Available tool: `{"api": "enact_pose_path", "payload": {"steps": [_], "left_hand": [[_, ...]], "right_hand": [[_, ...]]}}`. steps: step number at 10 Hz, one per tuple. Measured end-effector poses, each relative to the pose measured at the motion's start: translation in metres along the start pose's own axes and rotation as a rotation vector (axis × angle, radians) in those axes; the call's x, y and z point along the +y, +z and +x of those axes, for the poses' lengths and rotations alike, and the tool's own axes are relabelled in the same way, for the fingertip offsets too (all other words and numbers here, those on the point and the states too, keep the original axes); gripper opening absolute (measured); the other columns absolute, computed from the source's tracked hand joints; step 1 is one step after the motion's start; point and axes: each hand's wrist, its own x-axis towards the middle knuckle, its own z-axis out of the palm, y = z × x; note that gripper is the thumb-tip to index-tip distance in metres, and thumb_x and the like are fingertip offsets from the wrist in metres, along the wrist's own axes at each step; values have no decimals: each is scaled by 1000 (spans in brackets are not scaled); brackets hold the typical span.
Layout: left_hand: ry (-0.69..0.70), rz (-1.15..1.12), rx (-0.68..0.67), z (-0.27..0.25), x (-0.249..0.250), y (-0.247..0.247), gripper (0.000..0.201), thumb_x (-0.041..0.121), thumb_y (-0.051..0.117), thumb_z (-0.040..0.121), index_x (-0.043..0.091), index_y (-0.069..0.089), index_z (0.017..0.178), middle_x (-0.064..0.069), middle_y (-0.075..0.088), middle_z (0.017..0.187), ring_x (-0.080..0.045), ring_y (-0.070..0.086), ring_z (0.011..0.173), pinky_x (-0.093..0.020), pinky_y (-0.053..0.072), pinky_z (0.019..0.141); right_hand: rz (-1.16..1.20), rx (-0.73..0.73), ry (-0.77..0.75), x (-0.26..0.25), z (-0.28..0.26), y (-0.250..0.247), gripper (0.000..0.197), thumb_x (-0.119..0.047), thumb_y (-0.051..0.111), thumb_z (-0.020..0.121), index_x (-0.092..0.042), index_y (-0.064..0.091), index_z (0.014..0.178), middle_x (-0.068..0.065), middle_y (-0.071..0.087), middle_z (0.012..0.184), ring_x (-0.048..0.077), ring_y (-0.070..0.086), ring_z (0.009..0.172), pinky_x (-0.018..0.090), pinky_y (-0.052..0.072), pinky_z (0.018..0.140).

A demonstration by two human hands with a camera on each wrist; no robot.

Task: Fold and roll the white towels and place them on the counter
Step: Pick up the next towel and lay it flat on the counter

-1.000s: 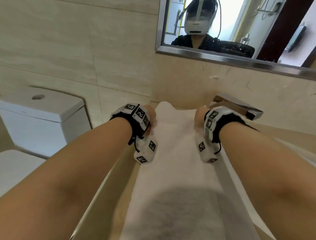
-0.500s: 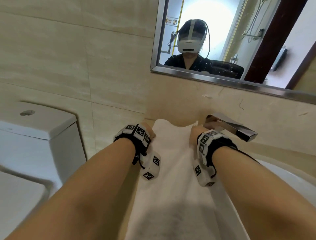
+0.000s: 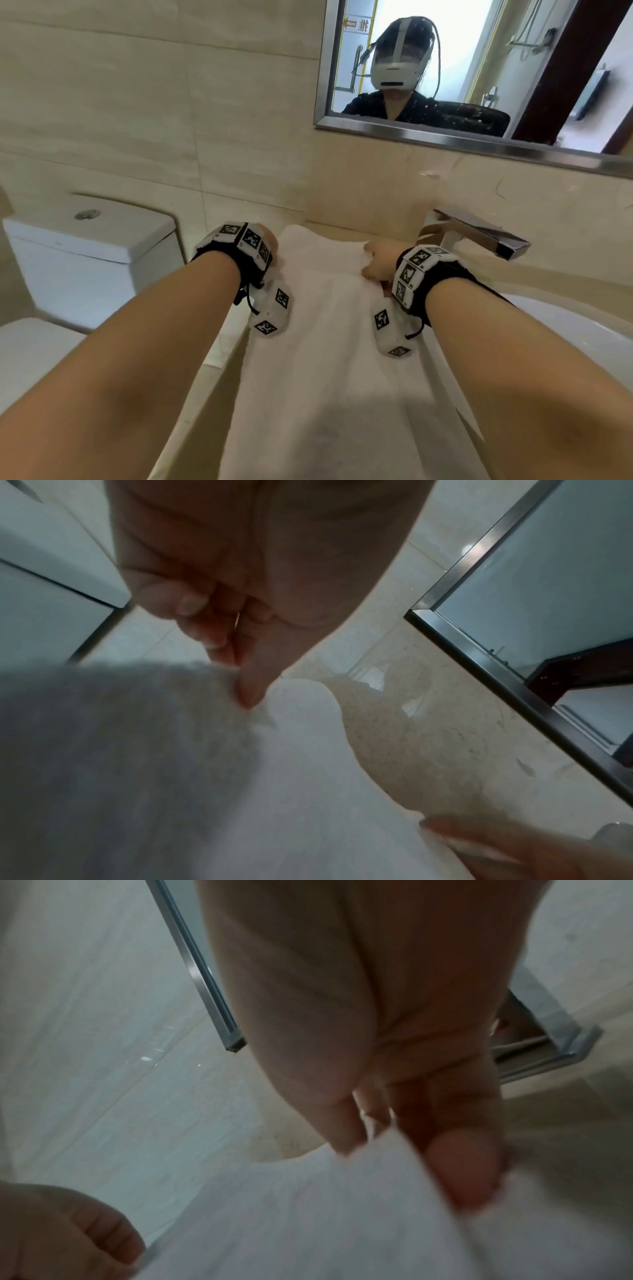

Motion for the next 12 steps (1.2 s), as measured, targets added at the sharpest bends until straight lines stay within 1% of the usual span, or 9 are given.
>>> {"api": "enact_pose_path", "payload": {"steps": [1, 2, 3, 4, 5, 7, 9, 10, 12], "left_hand": [[5, -97, 90, -6, 3, -4, 48, 27, 68, 83, 7, 55, 125, -3, 45, 81, -30, 54, 113, -36, 47, 93], [30, -153, 168, 8, 19, -1, 59, 28, 71, 76, 16, 46, 128, -9, 41, 126, -31, 45, 119, -42, 46, 93], [284, -281, 199, 6, 50, -11, 43, 18, 64, 84, 13, 53, 125, -8, 47, 132, -28, 46, 120, -35, 43, 99], [361, -334, 162, 9, 83, -15, 34, 15, 60, 89, 8, 58, 122, -11, 58, 126, -26, 54, 116, -31, 44, 92], [400, -308, 82, 16, 110, -11, 41, 15, 56, 91, 10, 50, 132, -10, 55, 131, -27, 53, 119, -33, 45, 95], [399, -229, 25, 32, 127, 8, 44, 16, 50, 92, 11, 44, 134, -6, 54, 130, -24, 58, 104, -33, 49, 91], [421, -399, 139, 30, 120, 4, 27, 12, 59, 88, 9, 61, 115, -8, 63, 114, -24, 60, 104, -28, 47, 79], [466, -498, 233, 30, 112, 3, 27, 14, 68, 84, 10, 62, 110, -7, 64, 111, -22, 59, 102, -25, 43, 76], [533, -760, 390, 21, 102, -2, 16, 13, 73, 80, 4, 69, 93, 1, 60, 82, -11, 54, 75, -15, 43, 67]], "right_hand": [[497, 71, 61, 8, 12, -6, 60, -6, 63, 86, -6, 33, 138, 20, 53, 123, 38, 56, 111, 50, 50, 92], [661, 73, 191, 19, 19, -15, 23, -2, 58, 88, 8, 51, 107, 20, 61, 90, 37, 65, 93, 51, 53, 87], [576, 114, 187, 22, 22, -20, 12, -7, 53, 91, -6, 52, 79, 15, 59, 89, 28, 61, 80, 32, 54, 73], [337, 84, 180, 17, 24, -20, 10, -11, 56, 92, -2, 57, 88, 15, 60, 98, 28, 60, 91, 30, 45, 72], [398, 16, 163, 19, 35, -17, 15, -7, 56, 91, 4, 53, 101, 19, 64, 99, 33, 66, 86, 41, 54, 80], [616, -63, 208, 29, 42, -9, 8, -2, 50, 93, 3, 49, 100, 18, 56, 67, 29, 58, 57, 51, 54, 82], [655, -41, 118, 34, 35, -14, 7, -7, 50, 95, -7, 46, 89, 12, 61, 59, 15, 58, 36, 24, 49, 36], [722, -3, 45, 35, 32, -14, 15, -4, 49, 95, -8, 45, 81, 10, 59, 42, 13, 54, 30, 20, 45, 34], [1031, 96, -25, 34, 24, -16, 22, 0, 50, 94, -11, 35, 105, 17, 58, 71, 20, 61, 40, 28, 54, 41]]}}
